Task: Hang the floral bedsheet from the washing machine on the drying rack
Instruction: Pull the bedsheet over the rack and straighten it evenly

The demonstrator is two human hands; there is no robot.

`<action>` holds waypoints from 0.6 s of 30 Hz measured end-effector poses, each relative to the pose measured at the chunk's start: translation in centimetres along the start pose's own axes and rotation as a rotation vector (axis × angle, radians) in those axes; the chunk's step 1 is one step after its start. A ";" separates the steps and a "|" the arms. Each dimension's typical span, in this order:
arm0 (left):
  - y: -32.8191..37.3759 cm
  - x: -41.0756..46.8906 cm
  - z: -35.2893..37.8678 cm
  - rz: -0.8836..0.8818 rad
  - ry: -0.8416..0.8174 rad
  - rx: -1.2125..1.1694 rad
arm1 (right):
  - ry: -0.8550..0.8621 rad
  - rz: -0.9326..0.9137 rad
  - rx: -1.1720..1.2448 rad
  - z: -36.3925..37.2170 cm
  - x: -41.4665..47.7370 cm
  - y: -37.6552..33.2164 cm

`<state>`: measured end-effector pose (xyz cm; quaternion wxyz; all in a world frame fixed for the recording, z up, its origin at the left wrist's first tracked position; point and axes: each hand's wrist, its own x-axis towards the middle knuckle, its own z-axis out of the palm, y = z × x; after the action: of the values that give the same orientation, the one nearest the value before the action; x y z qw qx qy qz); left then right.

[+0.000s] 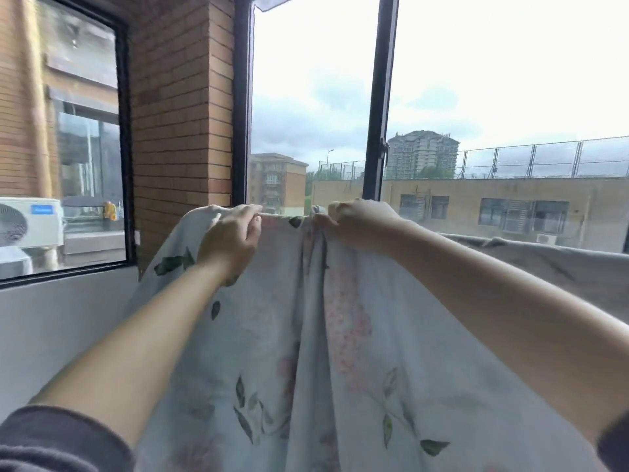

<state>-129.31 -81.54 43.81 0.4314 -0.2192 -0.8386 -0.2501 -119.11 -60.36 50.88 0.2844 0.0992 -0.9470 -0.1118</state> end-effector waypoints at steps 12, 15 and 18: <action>-22.4 3.3 -1.3 -0.848 -0.585 -0.445 | -0.103 0.096 -0.127 4.6 13.2 -13.4; -25.3 3.4 -1.8 -0.844 -0.904 -0.291 | -0.116 0.134 -0.097 5.0 15.7 -16.2; -27.5 3.3 -0.6 -0.850 -1.146 -0.402 | -0.147 0.162 -0.101 5.4 17.5 -17.9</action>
<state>-146.72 -102.87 40.50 -0.2564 -0.0465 -0.8828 -0.3908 -134.26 -80.97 50.71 0.2270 -0.0007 -0.9633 -0.1431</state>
